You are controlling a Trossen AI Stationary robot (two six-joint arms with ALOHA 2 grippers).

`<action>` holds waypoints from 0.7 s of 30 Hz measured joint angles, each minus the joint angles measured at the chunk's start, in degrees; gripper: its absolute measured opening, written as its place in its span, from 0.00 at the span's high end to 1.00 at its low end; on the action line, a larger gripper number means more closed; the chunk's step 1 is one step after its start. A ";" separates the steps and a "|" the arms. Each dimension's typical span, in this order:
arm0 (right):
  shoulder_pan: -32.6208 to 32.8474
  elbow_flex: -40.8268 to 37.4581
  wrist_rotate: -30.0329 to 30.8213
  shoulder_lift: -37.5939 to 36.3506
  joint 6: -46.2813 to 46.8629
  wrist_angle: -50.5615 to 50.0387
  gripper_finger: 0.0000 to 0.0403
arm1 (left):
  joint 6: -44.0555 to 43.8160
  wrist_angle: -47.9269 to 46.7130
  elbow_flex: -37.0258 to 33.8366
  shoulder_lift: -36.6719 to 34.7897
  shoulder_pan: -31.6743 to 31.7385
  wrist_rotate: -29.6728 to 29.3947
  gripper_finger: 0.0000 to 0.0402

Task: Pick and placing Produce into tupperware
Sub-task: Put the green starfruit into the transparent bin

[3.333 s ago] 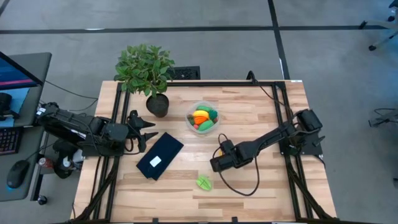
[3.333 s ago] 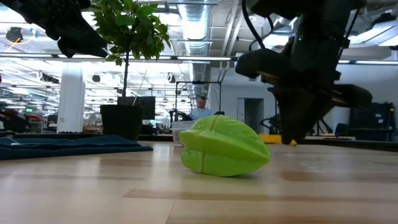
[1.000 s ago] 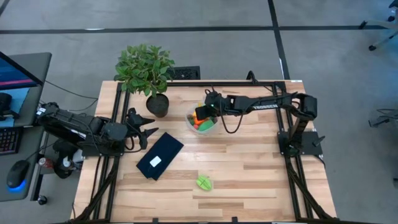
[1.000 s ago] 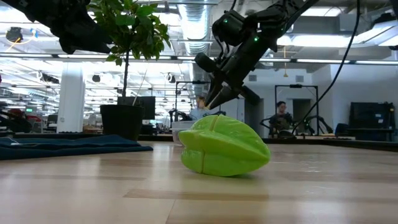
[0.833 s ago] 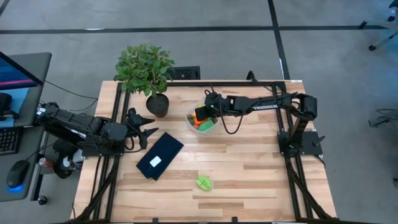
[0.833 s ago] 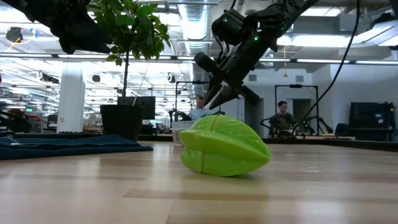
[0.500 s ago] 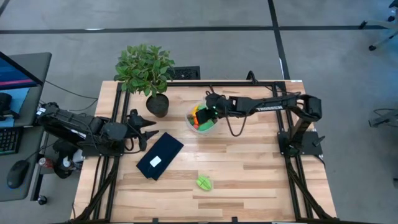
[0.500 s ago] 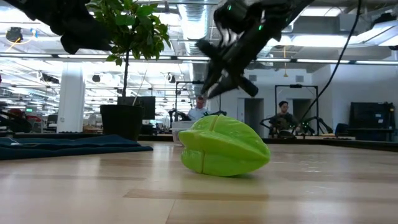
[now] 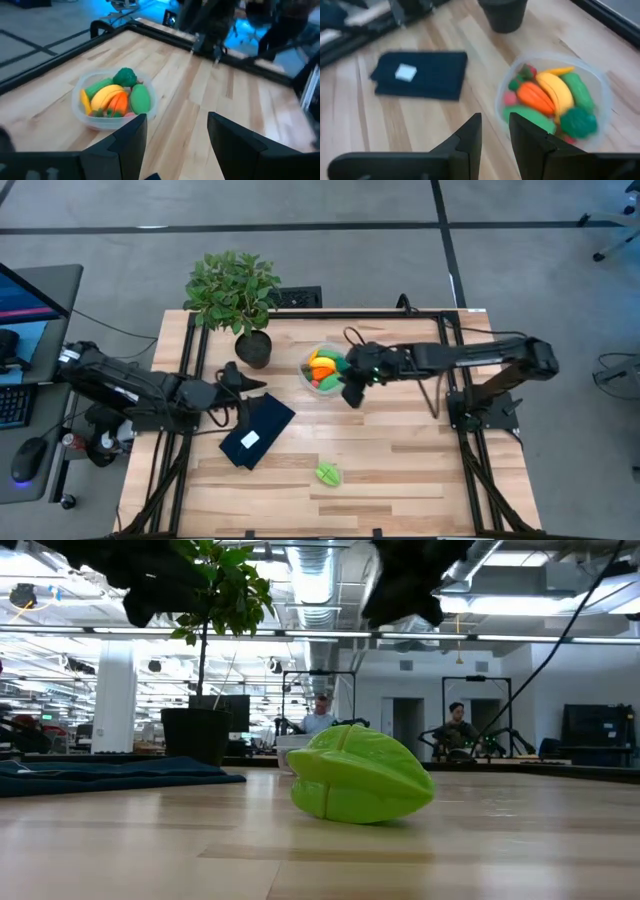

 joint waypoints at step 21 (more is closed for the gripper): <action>23.80 -2.95 20.93 -7.74 13.80 -23.76 0.77 | 2.08 23.60 0.02 26.17 -0.02 20.17 0.50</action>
